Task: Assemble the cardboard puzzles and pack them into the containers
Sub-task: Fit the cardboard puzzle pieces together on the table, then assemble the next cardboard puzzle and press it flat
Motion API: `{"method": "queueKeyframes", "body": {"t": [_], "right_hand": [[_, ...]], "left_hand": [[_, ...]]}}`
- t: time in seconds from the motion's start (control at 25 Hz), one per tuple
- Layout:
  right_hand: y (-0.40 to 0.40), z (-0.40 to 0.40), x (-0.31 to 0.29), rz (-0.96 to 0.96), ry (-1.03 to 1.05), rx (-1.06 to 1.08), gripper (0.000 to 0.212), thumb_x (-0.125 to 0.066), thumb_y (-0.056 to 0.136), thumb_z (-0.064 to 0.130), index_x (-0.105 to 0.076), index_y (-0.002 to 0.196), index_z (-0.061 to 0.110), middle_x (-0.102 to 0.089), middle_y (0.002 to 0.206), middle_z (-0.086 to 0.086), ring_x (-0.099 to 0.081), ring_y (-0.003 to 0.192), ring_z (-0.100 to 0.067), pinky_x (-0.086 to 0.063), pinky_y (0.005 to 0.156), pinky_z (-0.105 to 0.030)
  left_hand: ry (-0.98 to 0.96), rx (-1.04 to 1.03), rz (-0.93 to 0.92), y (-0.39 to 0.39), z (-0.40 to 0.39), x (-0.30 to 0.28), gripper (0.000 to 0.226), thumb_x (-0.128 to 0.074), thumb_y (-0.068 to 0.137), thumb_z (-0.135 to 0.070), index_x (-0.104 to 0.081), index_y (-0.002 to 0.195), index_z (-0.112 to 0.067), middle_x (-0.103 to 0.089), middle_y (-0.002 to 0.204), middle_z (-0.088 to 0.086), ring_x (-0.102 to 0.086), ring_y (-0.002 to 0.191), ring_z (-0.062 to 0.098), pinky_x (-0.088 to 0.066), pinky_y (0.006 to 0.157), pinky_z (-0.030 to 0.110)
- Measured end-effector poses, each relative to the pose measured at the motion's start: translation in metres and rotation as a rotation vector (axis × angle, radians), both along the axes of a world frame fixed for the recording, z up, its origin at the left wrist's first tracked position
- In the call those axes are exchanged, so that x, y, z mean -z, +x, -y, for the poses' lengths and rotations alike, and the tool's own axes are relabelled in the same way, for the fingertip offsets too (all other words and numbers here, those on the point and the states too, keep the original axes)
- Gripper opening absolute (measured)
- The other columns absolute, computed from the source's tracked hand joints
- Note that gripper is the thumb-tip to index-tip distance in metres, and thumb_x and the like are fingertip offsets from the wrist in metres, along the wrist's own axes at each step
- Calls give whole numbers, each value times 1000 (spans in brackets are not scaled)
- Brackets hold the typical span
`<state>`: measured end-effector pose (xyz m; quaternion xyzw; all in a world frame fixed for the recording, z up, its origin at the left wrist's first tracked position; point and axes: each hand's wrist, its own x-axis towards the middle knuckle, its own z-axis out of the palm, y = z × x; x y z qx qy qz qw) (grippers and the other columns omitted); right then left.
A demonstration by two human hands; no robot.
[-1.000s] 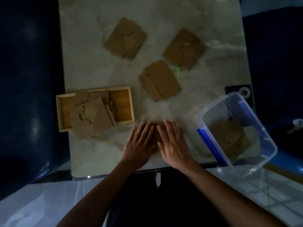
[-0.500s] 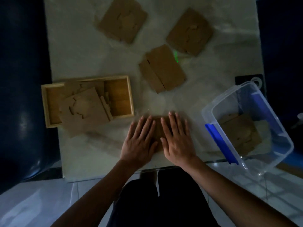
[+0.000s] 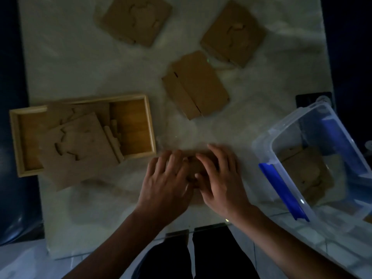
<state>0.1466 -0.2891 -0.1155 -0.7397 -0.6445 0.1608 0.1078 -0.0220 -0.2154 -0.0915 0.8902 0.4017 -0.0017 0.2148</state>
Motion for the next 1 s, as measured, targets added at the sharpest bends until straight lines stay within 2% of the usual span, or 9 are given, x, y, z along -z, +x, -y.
{"method": "queueKeyframes", "body": {"t": [0.12,0.24,0.32,0.44,0.52,0.6,0.68,0.84,1.0], "right_hand": [[3,-18,-6,-29,42,39,32,-57,93,33,-63,120,17,-52,131,-13,-48,119,-32,-44,98,-46],[8,-41,-11,-64,77,59,32,-60,91,32,-62,117,15,-51,125,-12,-45,119,-28,-50,89,-45],[15,-61,-11,-38,123,55,36,-59,92,33,-60,122,14,-51,128,-15,-45,123,-29,-50,91,-46],[25,-94,-9,33,165,42,50,-56,94,41,-54,135,14,-46,143,-19,-41,134,-34,-44,103,-50],[29,-113,-7,103,117,26,63,-51,96,50,-44,147,13,-35,157,-21,-29,146,-38,-35,112,-53],[30,-126,-3,158,41,0,74,-44,97,56,-32,154,12,-22,164,-20,-15,153,-38,-29,116,-57],[28,-131,1,161,-2,-25,77,-40,98,58,-26,156,10,-16,166,-19,-9,154,-36,-22,119,-60],[25,-134,6,136,-37,-43,76,-36,98,59,-30,155,10,-19,166,-17,-12,154,-34,-17,120,-59],[23,-137,1,100,-36,-10,73,-39,97,59,-37,151,10,-25,164,-17,-18,153,-33,-20,119,-60]], "left_hand": [[9,-2,-3,9,-16,-9,36,-56,87,-40,-57,116,-18,-59,118,9,-56,107,28,-52,82,41],[12,14,-16,14,-37,-19,31,-59,87,-34,-61,111,-16,-61,108,9,-59,94,25,-54,70,36],[59,16,-26,16,-64,-21,36,-60,86,-31,-60,117,-14,-61,115,12,-61,100,28,-54,75,39],[155,-3,-34,21,-110,-17,50,-67,85,-14,-53,133,-8,-55,136,18,-54,123,36,-51,91,46],[187,28,-54,26,-134,-12,59,-66,87,-10,-46,142,-8,-45,150,19,-41,140,37,-44,102,50],[175,93,-106,31,-150,-5,65,-61,90,-14,-37,150,-13,-31,161,13,-24,150,32,-35,112,48],[163,141,-146,34,-159,1,66,-54,93,-21,-31,154,-16,-22,165,10,-15,152,29,-29,115,48],[116,165,-153,35,-164,8,66,-39,91,-33,-31,154,-18,-20,166,7,-15,153,28,-28,115,48],[97,123,-145,40,-160,10,66,-51,91,-30,-34,153,-18,-23,165,7,-17,152,29,-28,115,49]]}}
